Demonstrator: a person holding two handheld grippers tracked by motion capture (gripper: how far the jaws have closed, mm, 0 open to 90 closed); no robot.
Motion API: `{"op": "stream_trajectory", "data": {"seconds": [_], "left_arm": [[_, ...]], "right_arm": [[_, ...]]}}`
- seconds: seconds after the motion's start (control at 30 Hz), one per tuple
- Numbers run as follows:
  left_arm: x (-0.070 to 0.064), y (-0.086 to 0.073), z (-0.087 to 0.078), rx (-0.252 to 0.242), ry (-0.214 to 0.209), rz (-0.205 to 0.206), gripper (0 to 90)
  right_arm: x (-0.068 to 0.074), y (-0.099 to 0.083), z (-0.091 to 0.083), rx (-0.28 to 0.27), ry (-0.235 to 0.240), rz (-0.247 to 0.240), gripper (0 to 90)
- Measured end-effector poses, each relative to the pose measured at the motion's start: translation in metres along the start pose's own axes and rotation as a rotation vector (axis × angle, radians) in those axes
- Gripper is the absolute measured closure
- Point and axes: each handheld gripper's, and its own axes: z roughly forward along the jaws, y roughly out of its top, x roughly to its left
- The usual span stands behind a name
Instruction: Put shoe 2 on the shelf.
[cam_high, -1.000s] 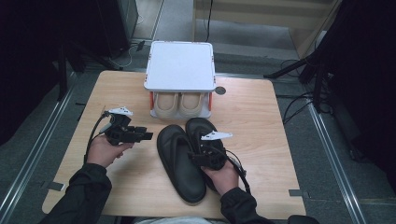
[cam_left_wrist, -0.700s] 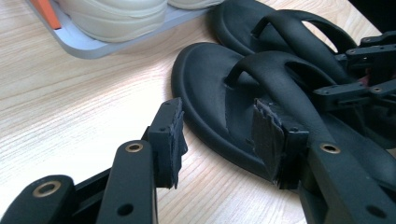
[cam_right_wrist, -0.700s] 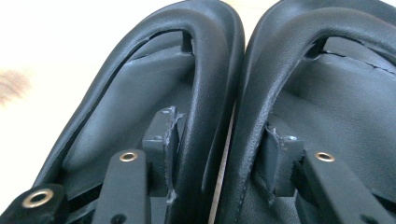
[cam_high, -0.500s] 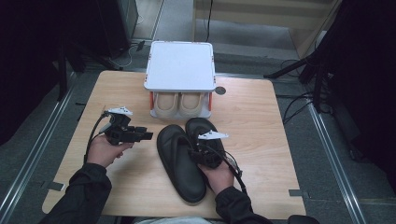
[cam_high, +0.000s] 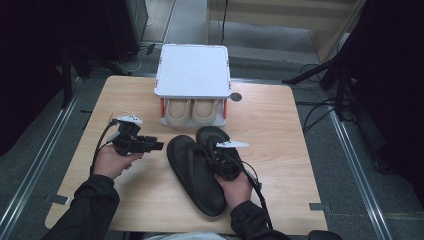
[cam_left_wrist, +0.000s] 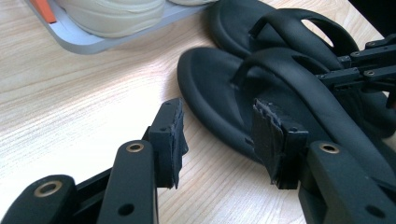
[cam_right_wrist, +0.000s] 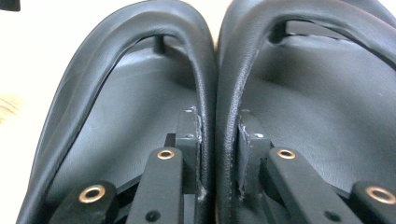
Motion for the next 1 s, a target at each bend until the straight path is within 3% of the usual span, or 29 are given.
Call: {"op": "stream_trajectory", "data": {"seconds": [0.2,0.3,0.4,0.53,0.7,0.9,1.0], "left_arm": [[0.003,-0.001,-0.002,-0.008,0.006,-0.013,53.2],[0.005,-0.001,-0.005,-0.018,-0.01,-0.034,47.8],[0.005,-0.002,-0.009,-0.031,0.024,-0.025,45.5],[0.011,-0.004,-0.014,-0.029,0.058,-0.045,44.7],[0.015,-0.005,-0.016,-0.043,0.065,-0.066,44.5],[0.016,-0.01,-0.021,-0.05,0.079,-0.072,44.4],[0.018,-0.014,-0.024,-0.053,0.084,-0.085,44.4]], "right_arm": [[-0.005,0.001,-0.005,0.019,0.004,-0.007,75.4],[-0.012,-0.001,-0.011,0.027,0.061,-0.015,75.5],[-0.016,-0.002,-0.014,0.031,0.101,-0.033,75.5],[-0.016,-0.001,-0.017,0.037,0.145,-0.085,75.4],[-0.013,0.003,-0.025,0.054,0.253,-0.17,75.5],[-0.007,0.013,-0.027,0.09,0.283,-0.26,75.4],[-0.009,0.02,-0.025,0.111,0.3,-0.276,75.4]]}}
